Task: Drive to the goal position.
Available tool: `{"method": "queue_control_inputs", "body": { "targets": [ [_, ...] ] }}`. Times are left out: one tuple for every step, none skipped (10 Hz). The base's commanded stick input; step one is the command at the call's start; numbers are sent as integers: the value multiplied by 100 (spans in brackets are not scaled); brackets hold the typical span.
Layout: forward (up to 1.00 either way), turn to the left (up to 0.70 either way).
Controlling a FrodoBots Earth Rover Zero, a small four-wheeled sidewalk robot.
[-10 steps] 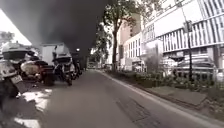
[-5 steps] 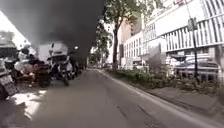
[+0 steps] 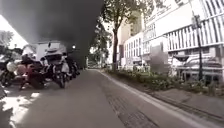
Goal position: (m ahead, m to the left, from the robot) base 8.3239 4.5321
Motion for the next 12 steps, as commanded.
{"method": "queue_control_inputs", "body": {
  "targets": [
    [45, 0],
    [45, 0],
    [45, 0],
    [45, 0],
    [45, 0],
    [45, 0],
    [45, 0],
    [45, 0],
    [45, 0],
    [45, 0],
    [45, 0],
    [45, 0]
  ]
}}
